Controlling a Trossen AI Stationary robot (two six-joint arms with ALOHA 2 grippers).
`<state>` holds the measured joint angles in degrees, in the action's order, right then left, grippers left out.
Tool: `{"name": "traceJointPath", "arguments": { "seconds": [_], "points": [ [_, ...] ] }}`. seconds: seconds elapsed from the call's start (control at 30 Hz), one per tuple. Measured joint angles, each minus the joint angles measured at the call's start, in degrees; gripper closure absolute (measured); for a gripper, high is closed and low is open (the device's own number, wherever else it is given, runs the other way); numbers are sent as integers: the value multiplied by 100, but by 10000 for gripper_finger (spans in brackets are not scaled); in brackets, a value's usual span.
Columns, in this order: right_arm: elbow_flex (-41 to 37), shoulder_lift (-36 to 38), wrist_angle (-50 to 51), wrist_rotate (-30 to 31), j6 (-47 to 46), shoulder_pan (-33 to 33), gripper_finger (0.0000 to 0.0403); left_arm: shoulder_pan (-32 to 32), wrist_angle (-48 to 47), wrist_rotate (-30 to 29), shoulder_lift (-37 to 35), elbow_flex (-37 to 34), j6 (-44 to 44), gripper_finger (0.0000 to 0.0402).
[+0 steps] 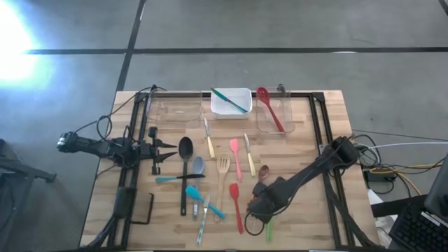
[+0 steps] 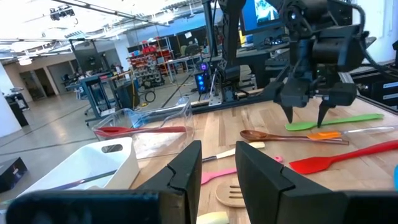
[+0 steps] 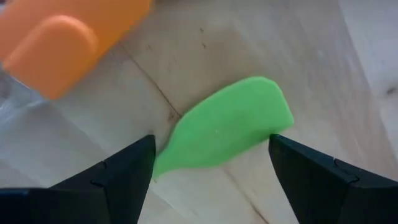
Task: Pick & Place Kitchen Items
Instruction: Put the green spatula into the left transparent bin
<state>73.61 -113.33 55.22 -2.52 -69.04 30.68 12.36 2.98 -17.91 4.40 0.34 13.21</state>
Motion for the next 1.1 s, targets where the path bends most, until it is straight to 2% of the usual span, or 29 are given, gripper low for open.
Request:
{"name": "traceJointPath", "arguments": {
  "seconds": [0.27,0.67,0.87,1.1],
  "points": [
    [-639,48,-879,-5,125,-86,98,-2,0,2,-2,0,9,300],
    [-709,48,-952,117,-425,-90,91,-1,0,2,2,0,9,300],
    [-709,48,-904,275,-819,-92,138,-2,0,2,2,0,8,300],
    [-695,48,-737,368,-1221,-92,233,0,0,2,2,0,9,300]
  ]
}}
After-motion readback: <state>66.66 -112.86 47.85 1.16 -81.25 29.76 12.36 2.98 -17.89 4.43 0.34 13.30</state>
